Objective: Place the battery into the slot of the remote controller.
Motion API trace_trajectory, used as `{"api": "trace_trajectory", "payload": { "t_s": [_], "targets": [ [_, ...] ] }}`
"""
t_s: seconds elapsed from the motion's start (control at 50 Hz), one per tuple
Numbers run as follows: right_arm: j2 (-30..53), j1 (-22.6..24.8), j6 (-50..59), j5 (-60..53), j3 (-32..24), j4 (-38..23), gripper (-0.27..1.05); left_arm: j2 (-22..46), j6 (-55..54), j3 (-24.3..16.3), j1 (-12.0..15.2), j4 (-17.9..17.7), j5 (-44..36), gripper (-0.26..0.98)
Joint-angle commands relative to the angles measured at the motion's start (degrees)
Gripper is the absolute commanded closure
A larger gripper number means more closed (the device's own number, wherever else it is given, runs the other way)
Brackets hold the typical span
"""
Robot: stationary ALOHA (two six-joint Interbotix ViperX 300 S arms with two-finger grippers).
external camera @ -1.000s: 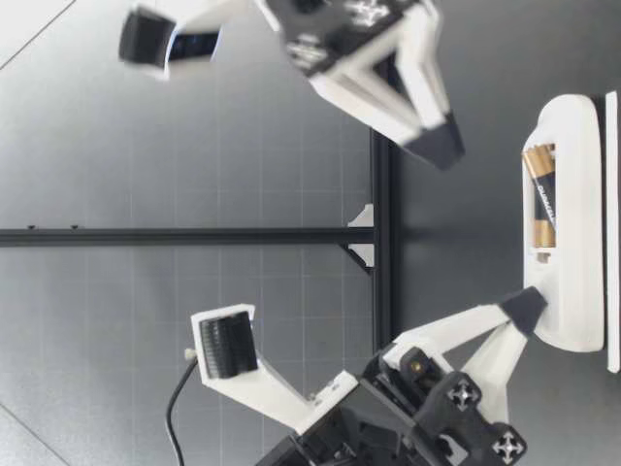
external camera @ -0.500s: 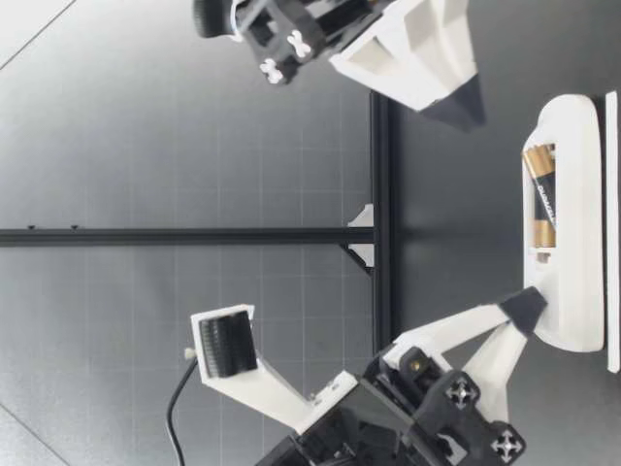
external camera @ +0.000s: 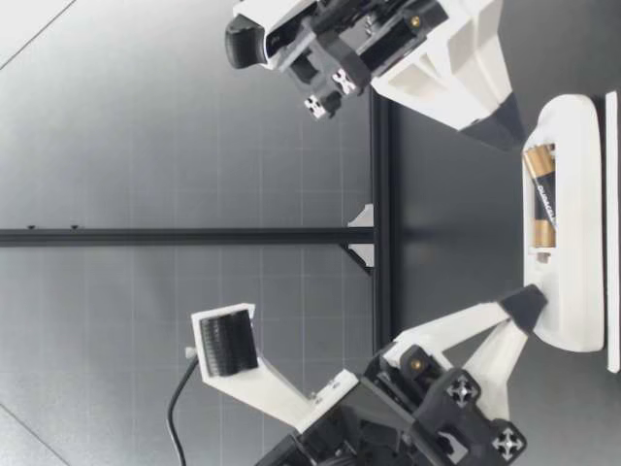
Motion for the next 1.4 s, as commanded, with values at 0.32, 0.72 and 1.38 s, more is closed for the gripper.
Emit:
{"api": "trace_trajectory", "payload": {
  "t_s": [0.32, 0.72, 1.38],
  "targets": [
    [1.1, -1.1, -0.4, 0.4, -2.3, -0.5, 0.89, 0.0, 0.0, 0.0, 0.2, 0.0, 0.3, 0.90],
    [2.4, -1.0, -0.4, 4.0, -4.4, -2.8, 0.89, 0.1, 0.0, 0.1, 0.2, 0.0, 0.3, 0.90],
    [-11.7, -1.3, -4.3, 10.1, 0.1, -13.5, 0.89, -0.6, 0.4, -6.5, -0.8, 0.0, -2.3, 0.90]
  ]
}}
